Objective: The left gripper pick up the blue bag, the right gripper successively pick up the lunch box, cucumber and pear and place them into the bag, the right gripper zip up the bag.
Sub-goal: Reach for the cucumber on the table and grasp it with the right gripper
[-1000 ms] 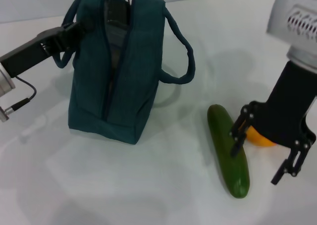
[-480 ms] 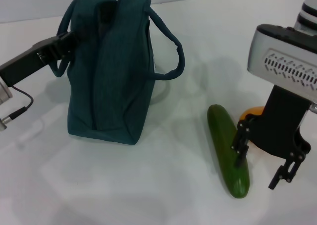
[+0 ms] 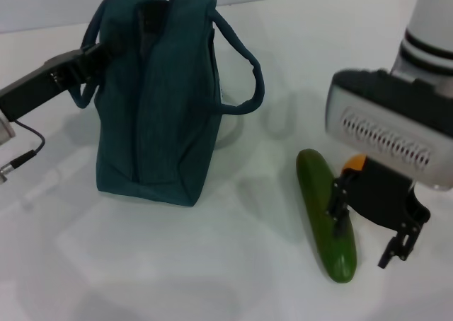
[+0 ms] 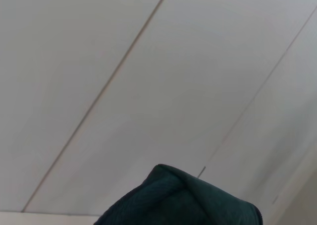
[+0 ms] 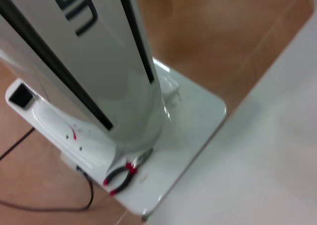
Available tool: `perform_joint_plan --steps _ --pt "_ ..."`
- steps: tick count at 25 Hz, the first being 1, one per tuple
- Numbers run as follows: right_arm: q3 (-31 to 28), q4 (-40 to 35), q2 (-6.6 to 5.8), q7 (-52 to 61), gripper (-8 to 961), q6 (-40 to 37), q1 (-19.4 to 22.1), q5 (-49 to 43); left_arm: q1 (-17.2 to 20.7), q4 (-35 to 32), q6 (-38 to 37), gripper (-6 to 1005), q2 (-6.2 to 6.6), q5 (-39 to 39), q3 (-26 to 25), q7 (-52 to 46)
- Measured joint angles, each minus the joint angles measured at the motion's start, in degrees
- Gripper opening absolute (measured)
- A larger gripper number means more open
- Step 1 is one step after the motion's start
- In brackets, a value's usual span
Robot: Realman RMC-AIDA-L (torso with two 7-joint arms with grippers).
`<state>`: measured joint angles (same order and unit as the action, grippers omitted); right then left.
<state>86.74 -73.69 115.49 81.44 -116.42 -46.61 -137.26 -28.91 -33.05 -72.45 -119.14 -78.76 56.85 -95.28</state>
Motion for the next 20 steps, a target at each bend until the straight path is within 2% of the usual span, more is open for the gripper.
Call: perform_joint_plan --steps 4,20 --pt "4.6 -0.9 0.17 2.2 648 0.5 -0.2 -2.2 0.2 0.0 0.0 61 -0.01 -0.1 -1.1 0.0" --pt "7.7 -4.0 0.35 3.6 676 1.7 -0.4 -2.4 0.4 0.5 0.0 61 -0.04 -0.3 -1.2 0.3"
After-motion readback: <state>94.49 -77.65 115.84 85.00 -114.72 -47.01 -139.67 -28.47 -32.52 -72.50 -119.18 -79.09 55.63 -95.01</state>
